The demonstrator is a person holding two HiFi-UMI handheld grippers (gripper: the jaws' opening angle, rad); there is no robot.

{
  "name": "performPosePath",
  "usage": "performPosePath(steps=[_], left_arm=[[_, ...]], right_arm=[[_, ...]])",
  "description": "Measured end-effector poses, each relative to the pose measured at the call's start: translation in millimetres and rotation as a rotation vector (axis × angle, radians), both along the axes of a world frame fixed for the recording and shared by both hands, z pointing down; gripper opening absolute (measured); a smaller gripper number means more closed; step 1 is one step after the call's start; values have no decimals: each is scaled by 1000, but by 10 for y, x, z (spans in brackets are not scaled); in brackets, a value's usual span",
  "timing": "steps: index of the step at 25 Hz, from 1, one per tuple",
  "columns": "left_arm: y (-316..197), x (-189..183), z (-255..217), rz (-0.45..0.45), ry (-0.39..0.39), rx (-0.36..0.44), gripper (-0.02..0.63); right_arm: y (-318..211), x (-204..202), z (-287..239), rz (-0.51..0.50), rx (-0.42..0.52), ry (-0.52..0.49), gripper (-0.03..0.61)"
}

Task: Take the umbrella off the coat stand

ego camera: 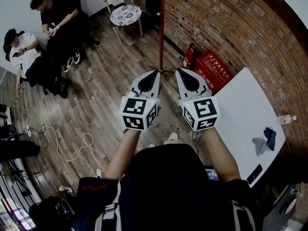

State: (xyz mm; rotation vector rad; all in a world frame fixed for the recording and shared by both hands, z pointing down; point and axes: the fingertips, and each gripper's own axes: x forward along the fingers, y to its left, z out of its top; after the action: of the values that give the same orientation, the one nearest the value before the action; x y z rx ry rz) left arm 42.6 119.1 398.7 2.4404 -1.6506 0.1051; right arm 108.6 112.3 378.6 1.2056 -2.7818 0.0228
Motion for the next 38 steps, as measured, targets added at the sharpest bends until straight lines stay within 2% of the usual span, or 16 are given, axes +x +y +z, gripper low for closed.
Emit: performPosePath(steps=[10,16,22,29,38], left_arm=[[-267,153,-52,-82,-6,-5,17],[-366,295,-133,-97,22,40,17],[-388,207,-116,-156,27,17,17],[-531,163,-193,-153,28,35,17],[-1008,64,-101,-112,74,30,17]], right_arm=[[-289,207,8,-63,-16,-6,28],[-370,298,34,-118,2,-9,28],[-488,317,36,-142,-4,-33,28],[-631,254,-21,-139,-3,-76,28],[-1057,138,35,-99,-3,-51,28]])
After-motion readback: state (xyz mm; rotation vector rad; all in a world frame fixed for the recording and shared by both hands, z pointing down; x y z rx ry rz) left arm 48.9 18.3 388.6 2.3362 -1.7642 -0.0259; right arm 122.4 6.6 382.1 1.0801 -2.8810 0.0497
